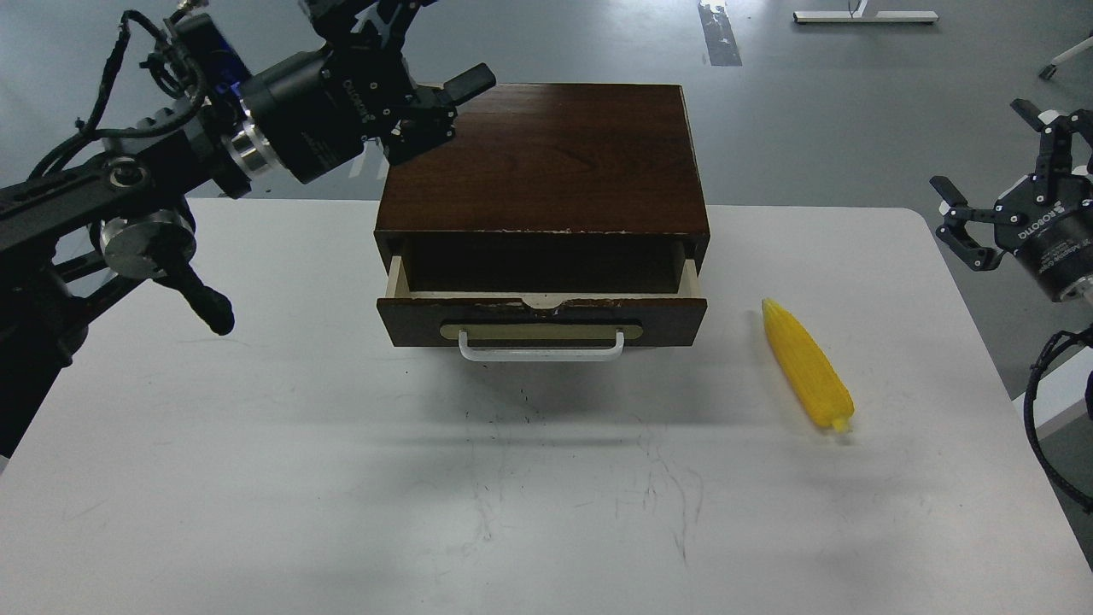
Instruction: Put corn in drawer with both arms
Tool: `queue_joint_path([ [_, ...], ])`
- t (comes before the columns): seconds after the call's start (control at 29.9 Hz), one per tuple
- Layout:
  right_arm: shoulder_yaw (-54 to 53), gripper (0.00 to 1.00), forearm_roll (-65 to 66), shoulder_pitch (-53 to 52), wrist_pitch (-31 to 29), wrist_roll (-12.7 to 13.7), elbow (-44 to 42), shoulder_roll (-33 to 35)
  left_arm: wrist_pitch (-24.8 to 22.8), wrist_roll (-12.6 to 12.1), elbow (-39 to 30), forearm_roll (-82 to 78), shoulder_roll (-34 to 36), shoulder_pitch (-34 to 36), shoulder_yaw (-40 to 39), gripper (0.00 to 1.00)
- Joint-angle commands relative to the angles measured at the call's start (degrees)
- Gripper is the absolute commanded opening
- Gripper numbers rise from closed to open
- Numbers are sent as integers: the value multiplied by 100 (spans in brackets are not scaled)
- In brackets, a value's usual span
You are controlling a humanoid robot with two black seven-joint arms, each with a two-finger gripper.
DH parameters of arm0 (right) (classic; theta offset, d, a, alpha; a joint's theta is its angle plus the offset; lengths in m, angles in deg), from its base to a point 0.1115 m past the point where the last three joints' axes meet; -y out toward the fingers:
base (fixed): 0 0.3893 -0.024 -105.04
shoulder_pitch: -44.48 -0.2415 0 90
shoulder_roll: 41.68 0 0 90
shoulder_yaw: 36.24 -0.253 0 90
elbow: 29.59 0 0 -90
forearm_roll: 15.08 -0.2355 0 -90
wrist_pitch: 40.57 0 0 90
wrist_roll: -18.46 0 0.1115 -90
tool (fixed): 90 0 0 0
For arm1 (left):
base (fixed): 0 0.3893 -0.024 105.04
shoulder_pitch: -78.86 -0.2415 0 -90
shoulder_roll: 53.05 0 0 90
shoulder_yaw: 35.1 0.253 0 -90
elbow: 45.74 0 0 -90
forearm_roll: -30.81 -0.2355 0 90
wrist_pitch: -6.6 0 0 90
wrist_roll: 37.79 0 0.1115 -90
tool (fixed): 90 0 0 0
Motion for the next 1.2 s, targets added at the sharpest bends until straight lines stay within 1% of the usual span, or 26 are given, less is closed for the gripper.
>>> queue_joint_path([
  [0.0,-5,100,759,-178,0,-126,-1,204,56,-5,453,393,129,-361,2,98],
  [0.07,-5,100,1112,-266,0,-131,-10,257,56,-5,621,411,130,-467,2,98],
  [0.2,-5,100,2718,-529,0,-131,-1,363,30,0,1148,420,77,-748,-15,98],
  [0.27,-5,100,3133,-626,0,-131,-1,372,-66,0,1237,438,86,-793,-15,98],
  [0.3,4,100,3536,-696,0,-131,8,415,-250,0,1350,455,86,-836,-50,98],
  [0.33,13,100,3984,-767,0,-131,17,468,-530,0,1482,490,103,-880,-103,98],
  [0.37,22,100,4232,-802,0,-131,25,486,-661,0,1562,499,112,-907,-129,98],
  [0.4,22,100,4730,-855,0,-131,34,486,-661,-5,1710,508,129,-942,-164,98],
  [0.47,31,100,5251,-882,0,-131,43,486,-661,-5,1861,517,156,-951,-174,98],
  [0.6,92,100,6788,-952,0,-131,174,486,-661,-102,2308,718,182,-969,-182,98],
  [0.7,232,100,7518,-1013,0,-131,210,460,-661,-102,2345,955,182,-986,-182,98],
  [0.8,618,100,8135,-1162,0,-131,201,364,-661,-102,2327,1018,165,-986,-191,98],
  [1.0,1489,100,8347,-1444,0,-131,96,38,-661,-93,2283,1027,138,-995,-209,98],
  [1.07,1822,100,8382,-1523,0,-131,-105,-172,-661,-93,2257,1036,130,-995,-200,98],
  [1.1,1824,100,8383,-1523,0,-131,-106,-173,-661,-93,2257,1036,130,-995,-200,98],
  [1.17,2016,100,8531,-1558,0,-131,-308,-383,-661,-93,2257,1036,130,-1004,-200,98],
])
